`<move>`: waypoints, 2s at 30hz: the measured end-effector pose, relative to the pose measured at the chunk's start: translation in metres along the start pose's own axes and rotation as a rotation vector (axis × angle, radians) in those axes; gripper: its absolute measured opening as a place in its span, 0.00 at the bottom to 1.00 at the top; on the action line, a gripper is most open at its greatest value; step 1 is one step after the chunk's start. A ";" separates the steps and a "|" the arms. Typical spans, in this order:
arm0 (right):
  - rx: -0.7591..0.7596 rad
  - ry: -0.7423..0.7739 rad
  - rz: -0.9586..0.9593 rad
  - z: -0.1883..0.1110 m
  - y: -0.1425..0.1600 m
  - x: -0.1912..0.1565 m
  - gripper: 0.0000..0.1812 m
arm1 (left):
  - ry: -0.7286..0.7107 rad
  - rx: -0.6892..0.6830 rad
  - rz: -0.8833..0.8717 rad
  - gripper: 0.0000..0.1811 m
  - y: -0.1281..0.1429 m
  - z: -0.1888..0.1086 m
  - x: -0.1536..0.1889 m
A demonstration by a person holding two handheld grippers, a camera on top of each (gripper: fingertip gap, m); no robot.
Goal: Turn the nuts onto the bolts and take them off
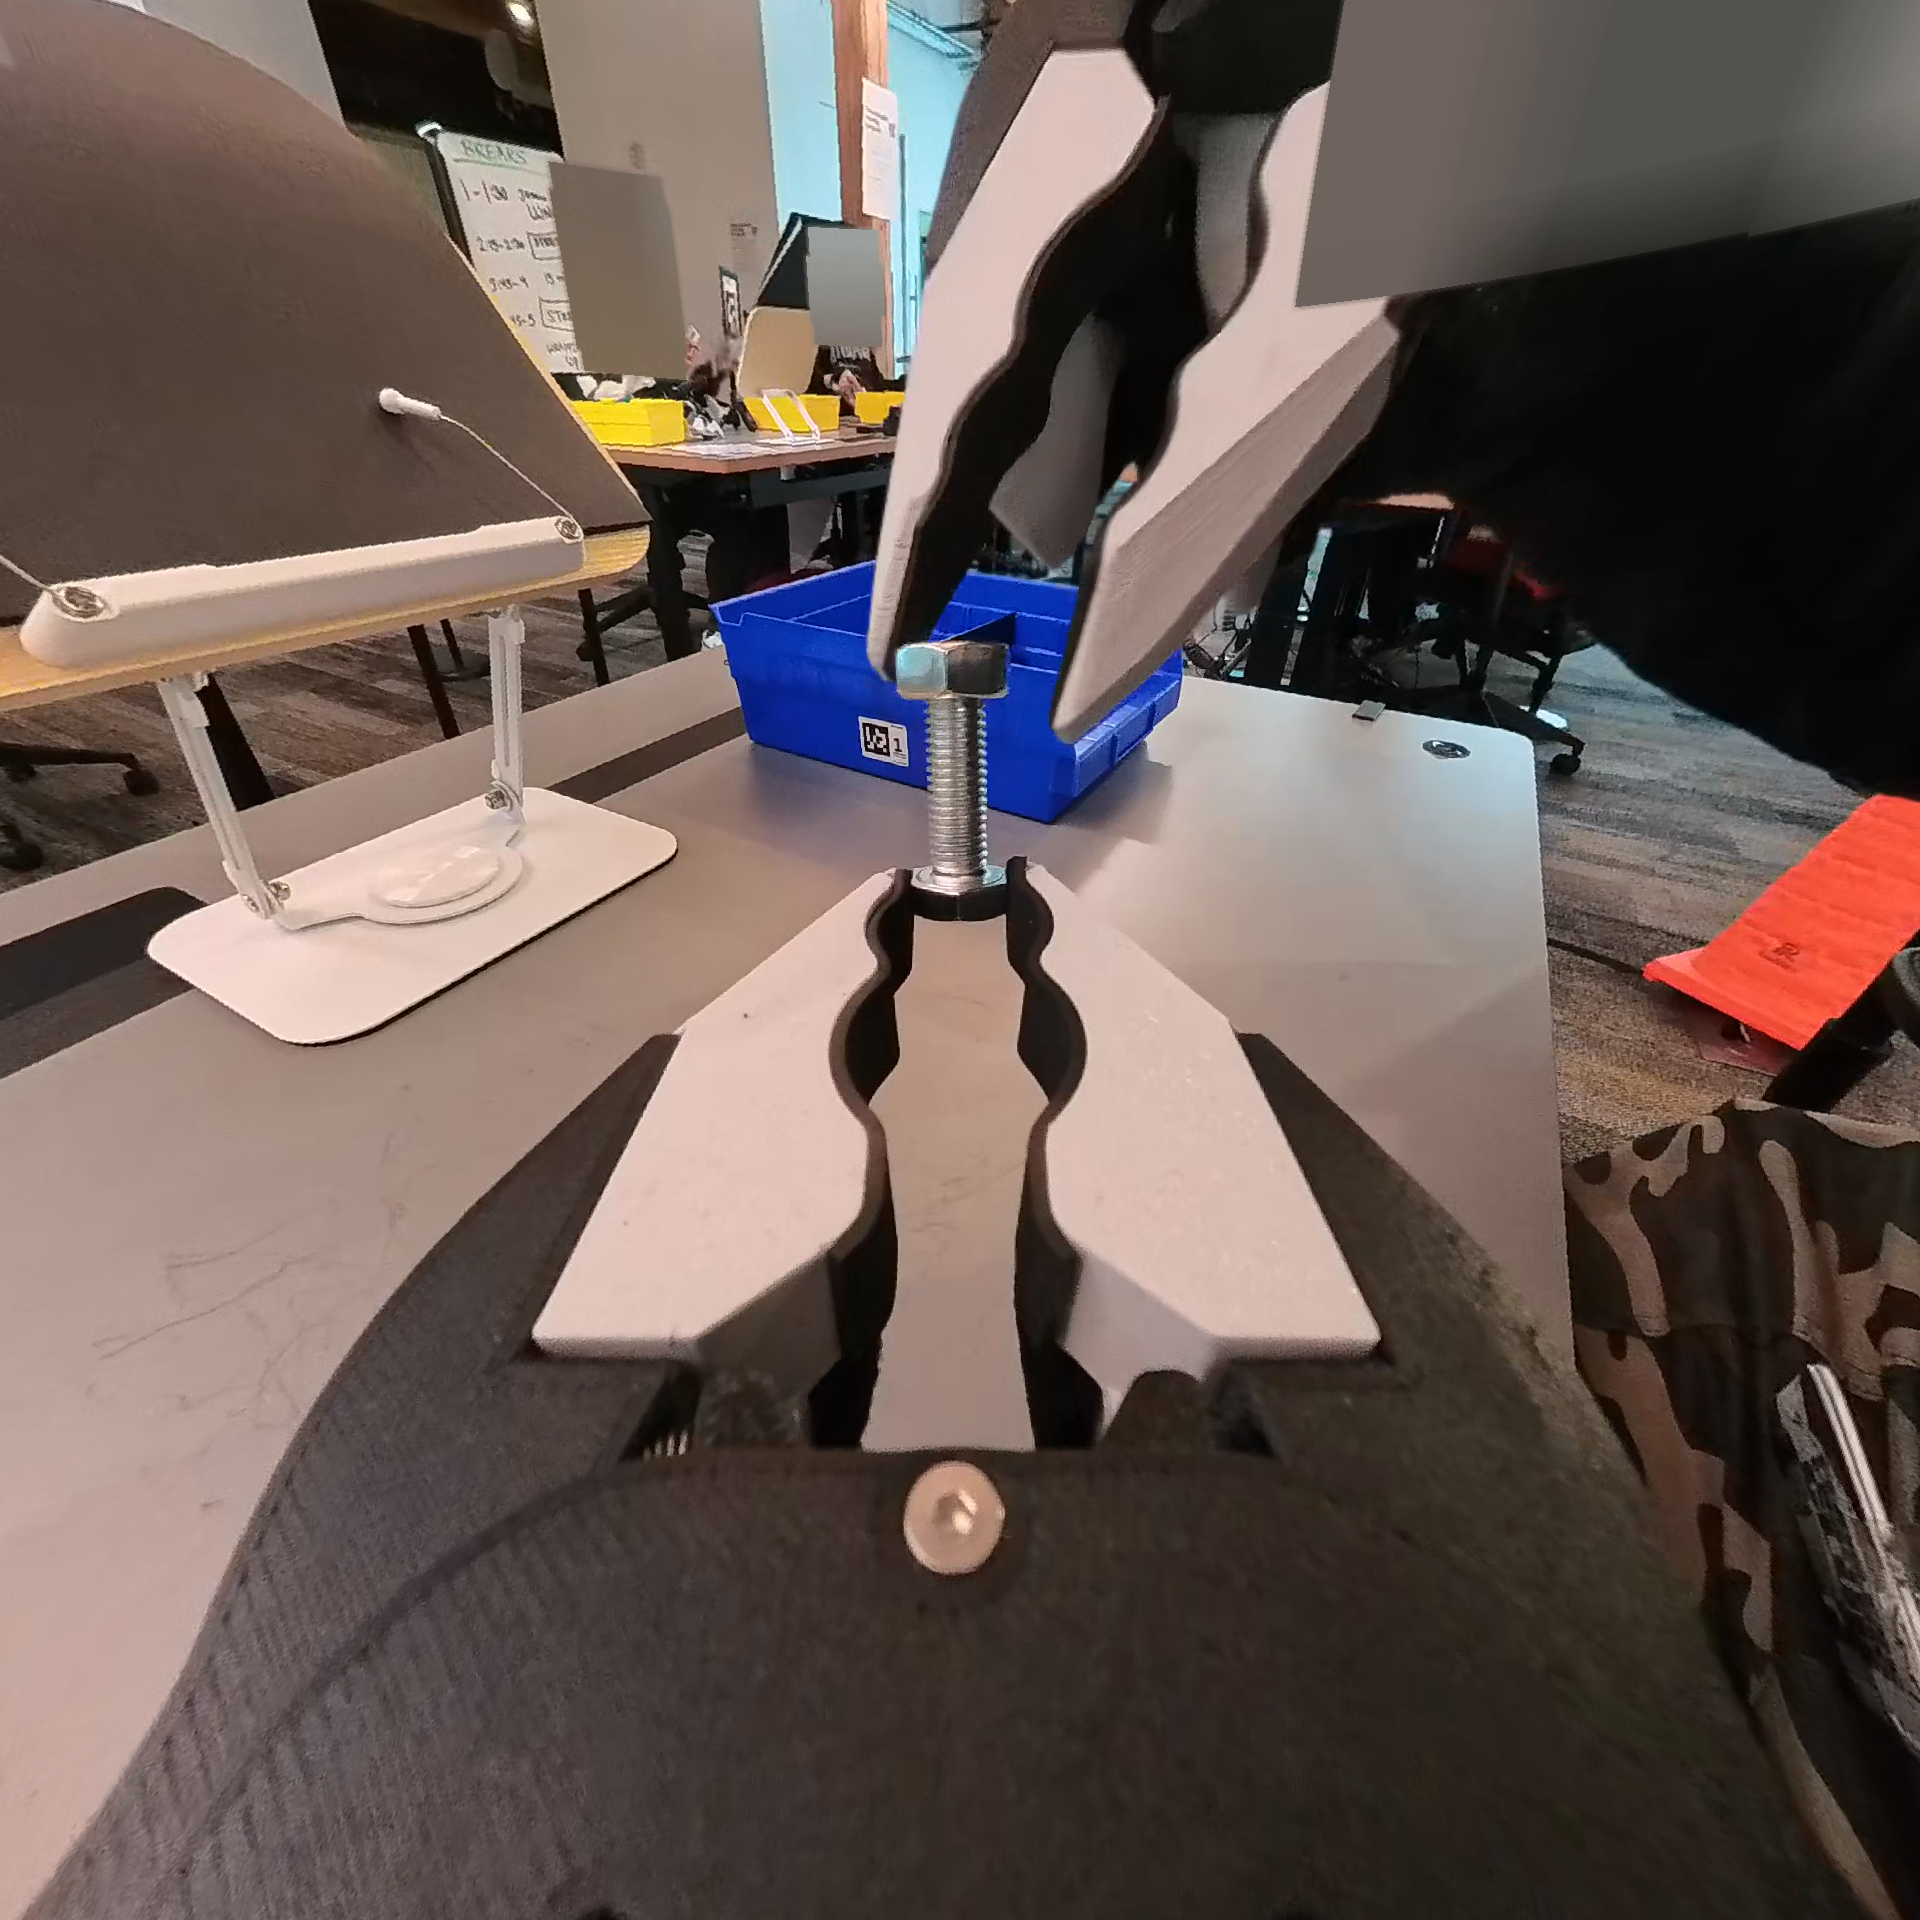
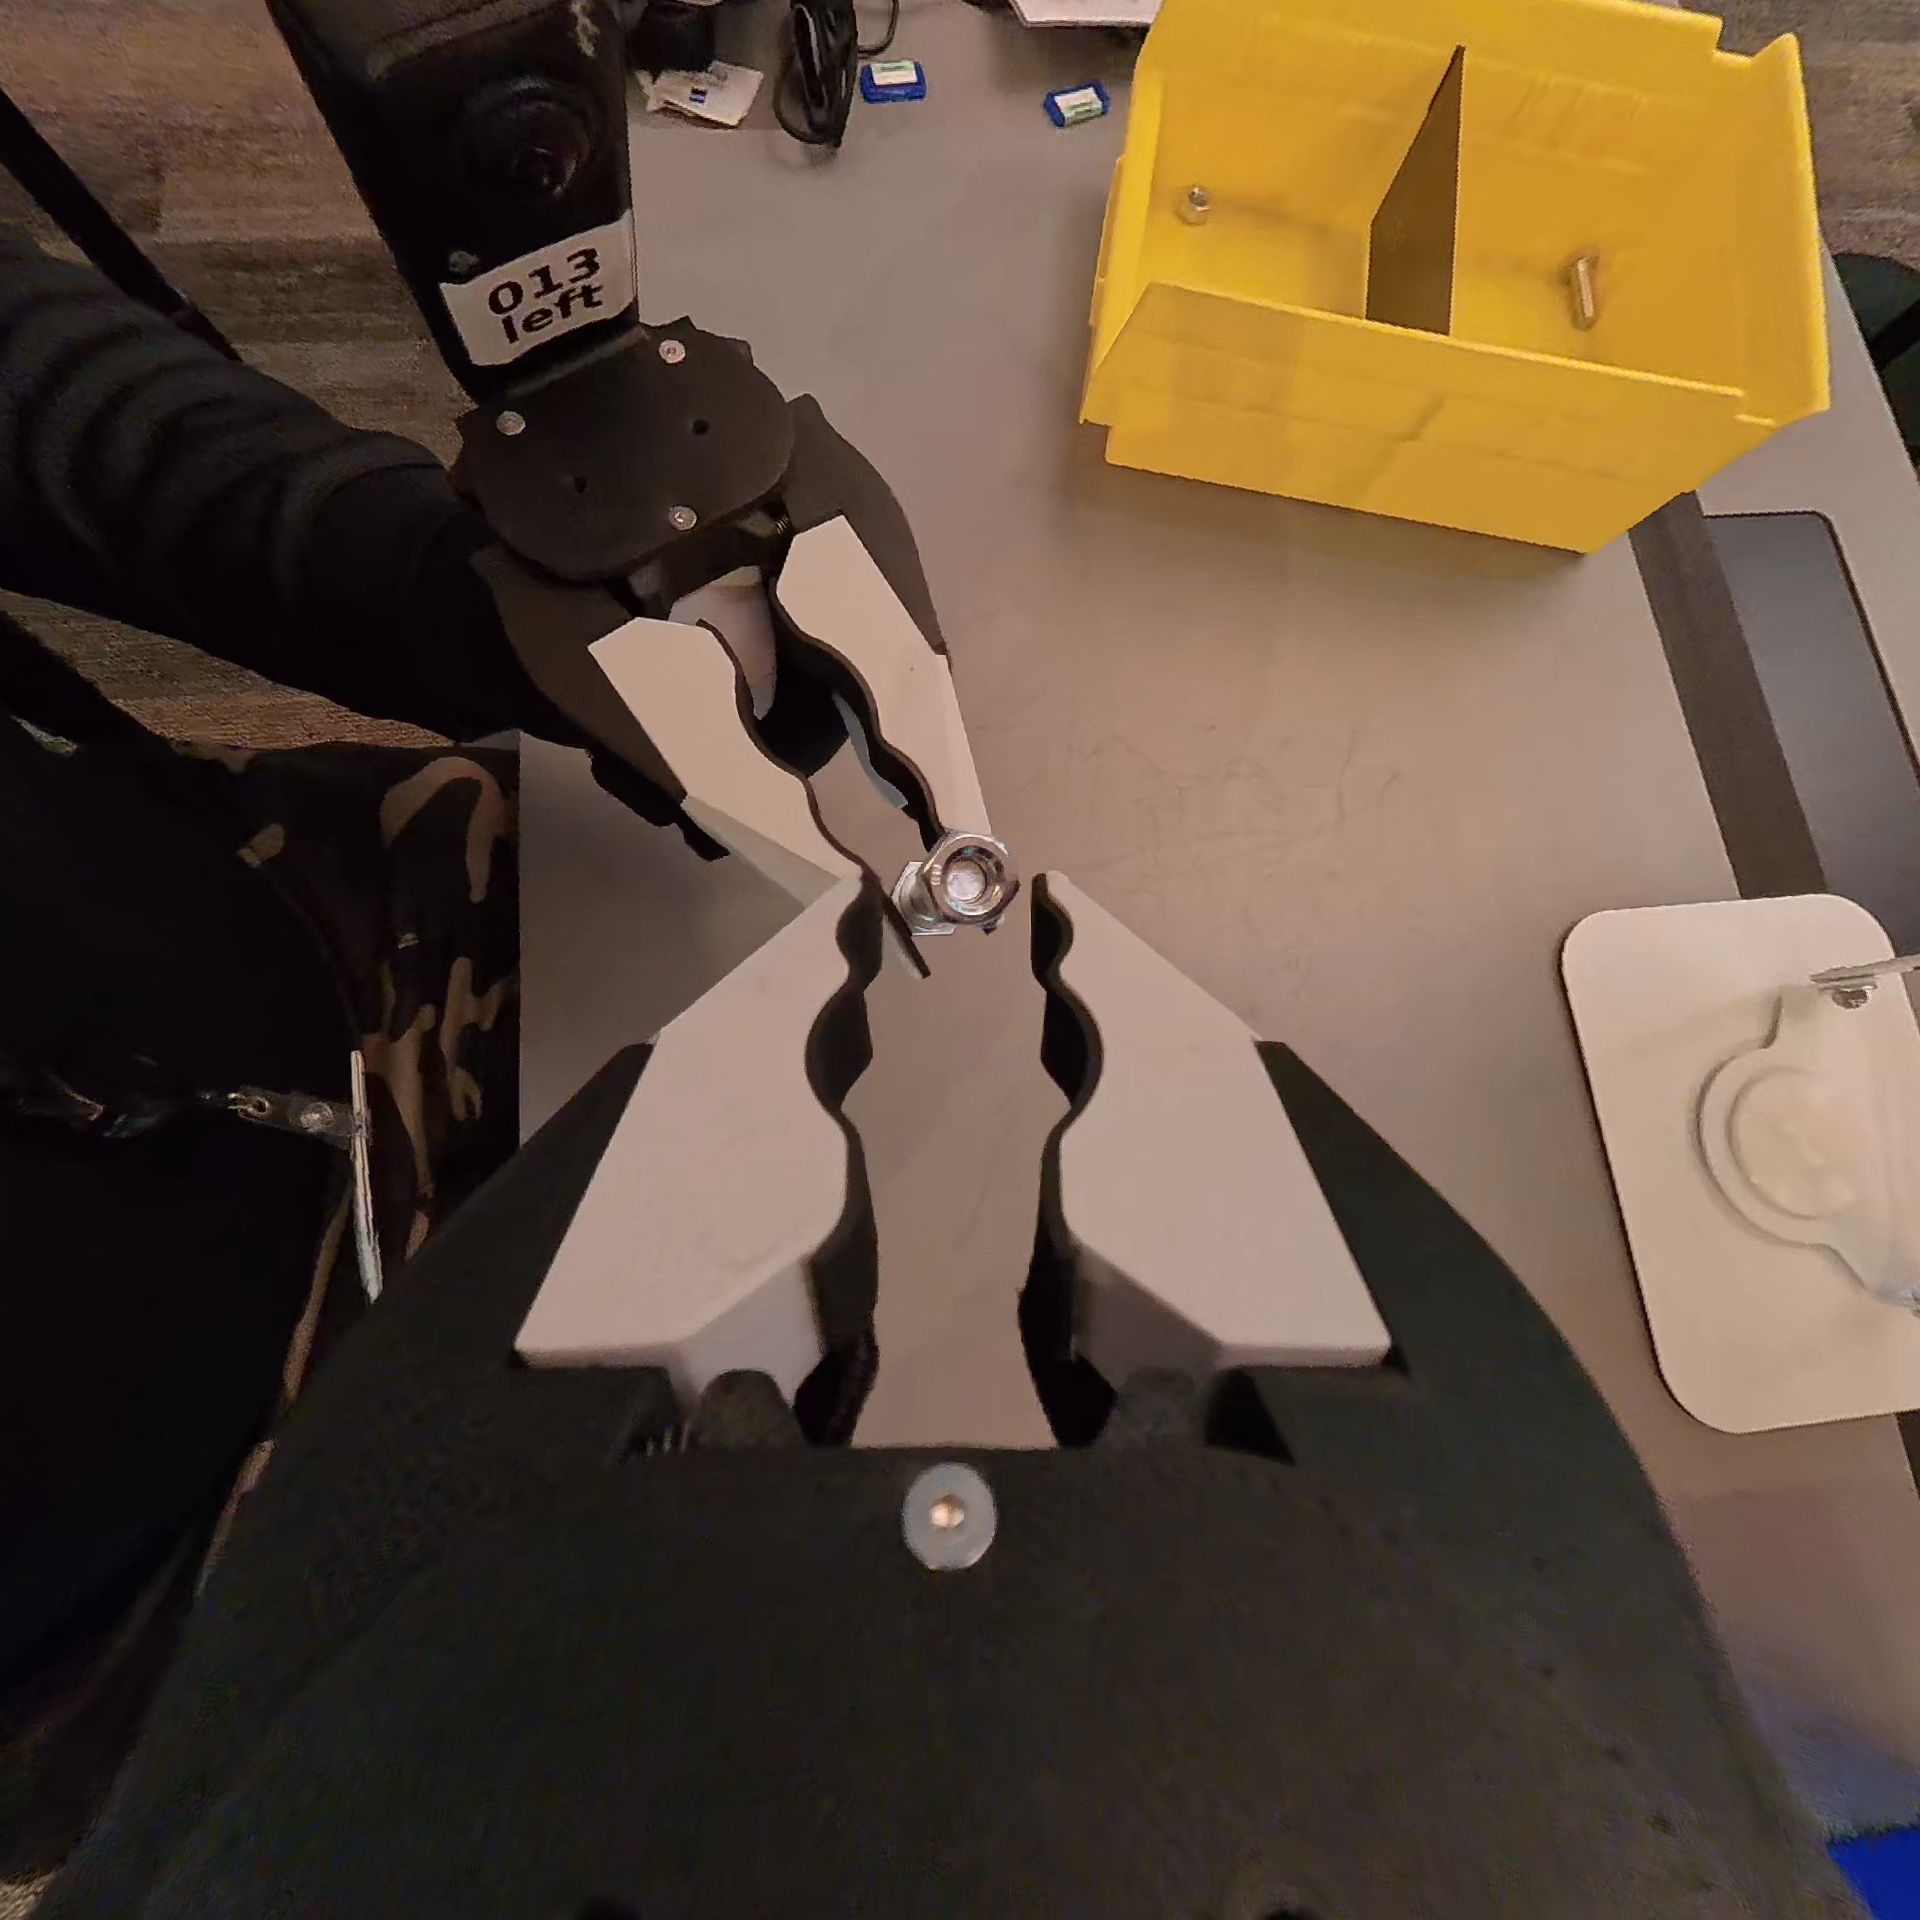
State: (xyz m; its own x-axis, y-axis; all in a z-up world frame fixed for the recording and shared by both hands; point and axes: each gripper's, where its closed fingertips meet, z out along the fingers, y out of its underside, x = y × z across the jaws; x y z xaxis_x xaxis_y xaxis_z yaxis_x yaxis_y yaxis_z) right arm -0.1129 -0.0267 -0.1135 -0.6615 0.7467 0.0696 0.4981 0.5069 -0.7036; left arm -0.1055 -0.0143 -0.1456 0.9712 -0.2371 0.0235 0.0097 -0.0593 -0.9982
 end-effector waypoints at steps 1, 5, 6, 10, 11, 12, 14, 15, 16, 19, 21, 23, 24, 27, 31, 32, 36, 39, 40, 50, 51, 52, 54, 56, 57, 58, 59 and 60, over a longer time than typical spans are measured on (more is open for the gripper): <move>0.001 -0.003 0.007 0.001 0.000 0.001 0.13 | 0.002 0.000 0.000 0.09 0.000 0.000 0.000; 0.007 -0.031 0.028 0.004 0.000 0.000 0.10 | 0.004 -0.004 0.007 0.09 0.000 0.000 0.001; 0.004 -0.035 0.019 0.003 0.000 0.000 0.10 | 0.008 -0.004 0.007 0.09 0.001 0.000 0.002; -0.031 -0.048 -0.050 0.002 0.002 -0.002 0.10 | 0.021 -0.010 0.015 0.09 0.001 0.000 0.004; -0.038 -0.053 -0.082 0.001 0.002 -0.003 0.10 | 0.025 -0.008 0.014 0.09 0.000 0.000 0.005; -0.041 -0.056 -0.116 0.000 0.002 -0.005 0.10 | 0.033 -0.006 0.011 0.09 0.000 0.001 0.006; -0.056 -0.068 -0.122 0.000 0.002 -0.004 0.10 | 0.033 -0.005 0.009 0.09 -0.001 0.001 0.007; -0.058 -0.072 -0.115 0.000 0.002 -0.004 0.10 | 0.031 -0.004 0.010 0.09 -0.001 0.001 0.006; -0.060 -0.069 -0.111 0.000 0.002 -0.004 0.10 | 0.028 -0.003 0.009 0.09 -0.001 0.001 0.006; -0.063 -0.048 -0.080 0.000 0.002 -0.002 0.10 | 0.020 -0.004 0.006 0.09 -0.001 0.001 0.004; -0.062 -0.039 -0.067 0.001 0.003 -0.003 0.14 | 0.017 -0.001 -0.003 0.09 -0.001 0.001 0.003; -0.053 -0.032 -0.061 0.001 0.003 -0.004 0.15 | 0.017 0.002 -0.009 0.09 0.000 0.000 0.002; -0.051 -0.023 -0.056 0.001 0.004 -0.003 0.16 | 0.017 0.002 -0.010 0.09 -0.001 0.000 0.002; -0.050 -0.022 -0.050 0.000 0.005 -0.005 0.17 | 0.017 0.002 -0.008 0.09 -0.001 0.000 0.002; -0.056 -0.017 -0.054 -0.003 0.006 -0.007 0.16 | 0.016 0.004 -0.007 0.09 -0.002 0.000 0.002; -0.061 -0.016 -0.056 -0.004 0.007 -0.008 0.15 | 0.015 0.004 -0.006 0.09 -0.002 0.000 0.002; -0.061 -0.029 -0.065 -0.010 0.007 -0.012 0.09 | 0.014 0.005 -0.009 0.09 -0.002 0.000 0.001; -0.029 0.006 -0.048 -0.011 0.002 -0.006 0.17 | 0.017 0.007 -0.008 0.09 -0.003 0.000 0.002; -0.030 0.010 -0.048 -0.011 0.002 -0.005 0.17 | 0.018 0.006 -0.006 0.09 -0.003 0.000 0.003; -0.016 -0.001 -0.035 -0.015 0.001 -0.005 0.12 | 0.014 0.009 -0.010 0.09 -0.003 -0.001 0.001; -0.019 0.011 -0.028 -0.014 0.002 -0.002 0.16 | 0.015 0.008 -0.010 0.09 -0.003 0.000 0.002; -0.023 0.012 -0.028 -0.012 0.003 -0.001 0.17 | 0.017 0.007 -0.010 0.09 -0.003 0.000 0.002; -0.030 -0.007 -0.040 -0.008 0.003 -0.006 0.17 | 0.016 0.004 -0.010 0.09 -0.002 0.000 0.002; -0.030 -0.030 -0.050 -0.008 0.002 -0.012 0.16 | 0.011 0.004 -0.011 0.09 -0.002 0.000 0.001; -0.033 -0.062 -0.053 -0.010 0.002 -0.017 0.07 | 0.008 0.004 -0.014 0.09 -0.002 -0.001 0.000; -0.024 -0.096 -0.054 -0.012 0.001 -0.022 0.02 | 0.005 0.006 -0.018 0.09 -0.002 -0.001 -0.001; -0.009 -0.089 -0.048 -0.014 -0.001 -0.020 0.04 | 0.006 0.009 -0.017 0.09 -0.003 -0.001 -0.001; -0.006 -0.057 -0.042 -0.015 -0.002 -0.013 0.07 | 0.008 0.010 -0.016 0.09 -0.004 -0.001 -0.001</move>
State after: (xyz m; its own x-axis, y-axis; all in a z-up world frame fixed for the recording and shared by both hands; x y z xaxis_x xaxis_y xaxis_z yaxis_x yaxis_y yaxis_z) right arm -0.0969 -0.0313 -0.1023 -0.7123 0.6994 0.0584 0.4729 0.5398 -0.6964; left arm -0.1065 -0.0151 -0.1419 0.9691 -0.2435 0.0401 0.0279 -0.0535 -0.9982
